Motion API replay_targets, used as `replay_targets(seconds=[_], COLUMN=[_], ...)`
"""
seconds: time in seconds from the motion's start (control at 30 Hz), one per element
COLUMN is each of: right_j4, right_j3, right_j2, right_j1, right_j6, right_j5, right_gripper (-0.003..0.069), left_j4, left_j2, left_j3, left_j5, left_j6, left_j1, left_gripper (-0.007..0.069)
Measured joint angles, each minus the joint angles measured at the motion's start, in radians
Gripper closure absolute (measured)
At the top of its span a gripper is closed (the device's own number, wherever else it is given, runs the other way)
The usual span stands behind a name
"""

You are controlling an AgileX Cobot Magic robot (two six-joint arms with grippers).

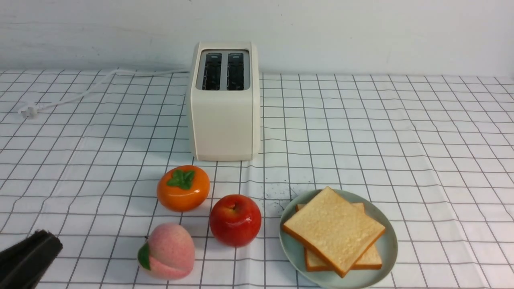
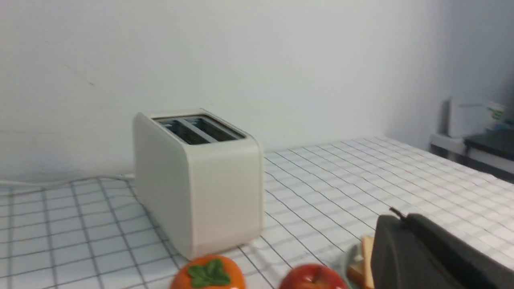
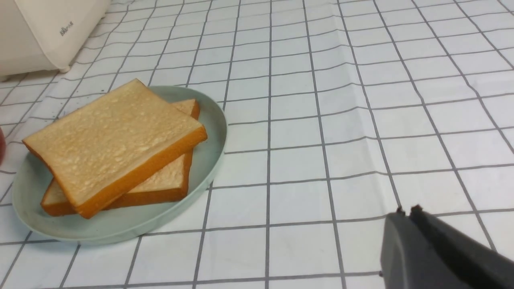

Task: Take toasted bread from bread machine on white checkered table place on plate.

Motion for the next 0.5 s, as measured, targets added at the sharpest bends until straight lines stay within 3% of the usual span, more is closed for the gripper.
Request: replay_targets(seconds=[0.1, 0.23, 0.33, 0.5], right_j4=[0.0, 0.0, 0.0, 0.0], right_j3=[0.0, 0.0, 0.0, 0.0], right_j2=[0.0, 0.0, 0.0, 0.0], right_j1=[0.0, 0.0, 0.0, 0.0], right_j6=[0.0, 0.0, 0.0, 0.0], right_j5=[0.0, 0.0, 0.0, 0.0], right_gripper=[0.0653, 0.0649, 0.0648, 0.0648], left_j4=[-0.194, -0.254, -0.269, -0.275], left_j2=[0.0, -0.006, -0.041, -0.139], left_j3=[0.066, 0.117, 0.126, 0.126], left_j5=[-0.129, -0.173, -0.149, 0.043], left_j6=[0.122, 0.172, 0.19, 0.217], left_j1=[0.149, 0.26, 0.299, 0.416], left_gripper=[0.0638, 0.0638, 0.0638, 0.0638])
